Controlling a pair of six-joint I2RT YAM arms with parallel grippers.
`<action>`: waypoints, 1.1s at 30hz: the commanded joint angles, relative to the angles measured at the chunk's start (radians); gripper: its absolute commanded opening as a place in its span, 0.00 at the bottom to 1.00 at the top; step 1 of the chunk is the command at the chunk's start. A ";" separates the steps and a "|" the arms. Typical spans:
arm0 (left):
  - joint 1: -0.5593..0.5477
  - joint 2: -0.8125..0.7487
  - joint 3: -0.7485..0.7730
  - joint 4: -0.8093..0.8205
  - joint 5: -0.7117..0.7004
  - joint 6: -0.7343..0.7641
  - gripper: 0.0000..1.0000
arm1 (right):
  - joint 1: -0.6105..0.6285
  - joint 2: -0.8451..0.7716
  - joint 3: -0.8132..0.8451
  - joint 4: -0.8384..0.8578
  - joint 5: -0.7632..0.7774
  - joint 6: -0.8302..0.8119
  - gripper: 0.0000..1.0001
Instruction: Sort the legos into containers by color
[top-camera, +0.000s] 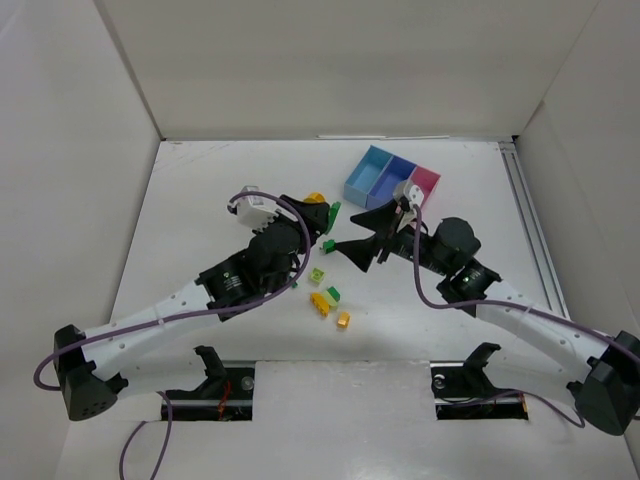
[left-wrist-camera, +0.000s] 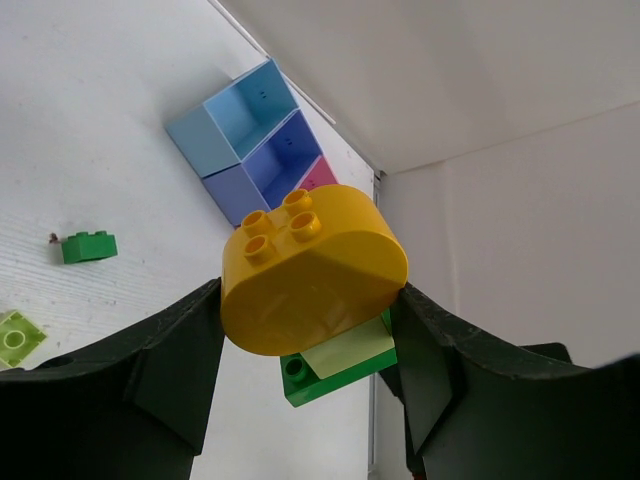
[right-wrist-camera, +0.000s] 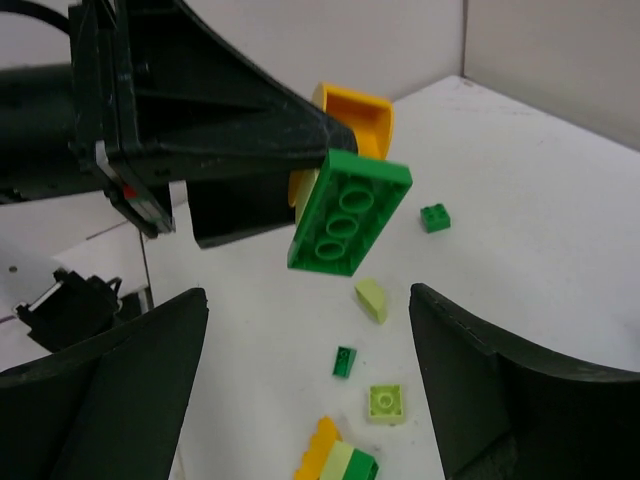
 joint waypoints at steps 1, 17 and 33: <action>-0.007 -0.015 -0.005 0.077 0.004 0.027 0.49 | 0.010 0.019 0.084 0.101 0.038 0.026 0.86; -0.016 -0.042 -0.052 0.138 -0.006 0.037 0.45 | 0.010 0.140 0.158 0.101 0.066 0.116 0.73; -0.016 -0.071 -0.074 0.145 -0.054 0.036 0.45 | 0.001 0.149 0.157 0.101 -0.007 0.141 0.02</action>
